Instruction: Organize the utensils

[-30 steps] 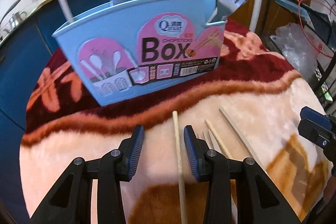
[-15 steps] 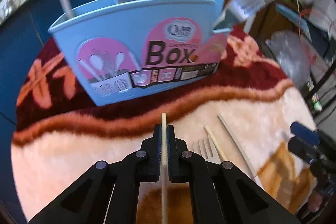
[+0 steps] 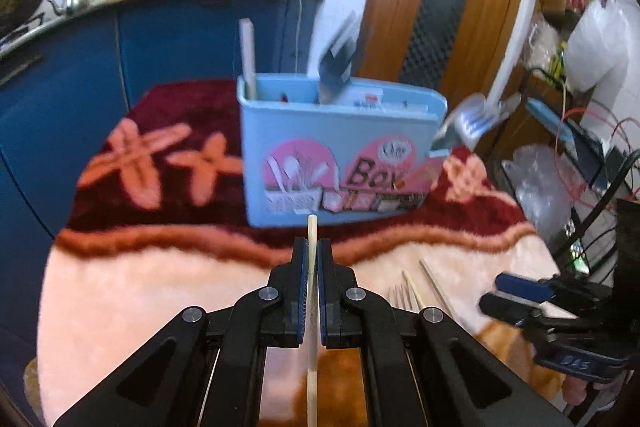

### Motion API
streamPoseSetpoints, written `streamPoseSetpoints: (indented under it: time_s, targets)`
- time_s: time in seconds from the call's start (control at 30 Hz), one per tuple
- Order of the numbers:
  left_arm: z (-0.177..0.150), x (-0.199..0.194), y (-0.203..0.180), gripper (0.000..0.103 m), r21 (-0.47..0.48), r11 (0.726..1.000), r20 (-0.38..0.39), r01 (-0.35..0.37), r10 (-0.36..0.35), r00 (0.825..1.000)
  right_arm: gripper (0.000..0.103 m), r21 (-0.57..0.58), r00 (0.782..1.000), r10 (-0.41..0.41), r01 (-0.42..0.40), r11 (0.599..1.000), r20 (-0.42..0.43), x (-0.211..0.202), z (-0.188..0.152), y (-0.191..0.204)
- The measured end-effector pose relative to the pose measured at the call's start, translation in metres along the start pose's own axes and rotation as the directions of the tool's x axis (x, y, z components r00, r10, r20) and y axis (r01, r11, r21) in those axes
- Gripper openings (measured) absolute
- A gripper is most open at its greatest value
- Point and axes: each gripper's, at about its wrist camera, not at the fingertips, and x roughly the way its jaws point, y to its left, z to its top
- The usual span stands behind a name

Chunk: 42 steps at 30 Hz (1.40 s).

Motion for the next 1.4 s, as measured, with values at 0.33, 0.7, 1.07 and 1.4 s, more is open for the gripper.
streamPoseSetpoints:
  time_s: [0.33,0.7,1.07,1.4]
  targets:
    - [0.007,-0.019,0.016,0.004,-0.030,0.999,0.067,0.028,-0.026,0.997,0.026,-0.019,0.986,0.002,-0.005,1.000,-0.164,0.034,0.022,0.016]
    - [0.012,-0.024,0.024,0.004,-0.033,0.998,0.109,0.050,-0.046,0.993,0.013,-0.016,0.967,-0.028,0.025,1.000,-0.254,0.060,0.035,0.018]
    - [0.029,-0.033,0.019,0.004,-0.028,0.997,0.220,0.067,-0.059,0.974,0.006,-0.002,0.998,0.045,-0.045,0.999,-0.052,0.022,0.039,0.016]
    - [0.073,-0.048,0.015,0.004,-0.034,0.998,0.402,0.051,-0.033,0.915,0.006,-0.040,0.952,0.033,-0.021,0.999,0.306,-0.041,0.065,0.026]
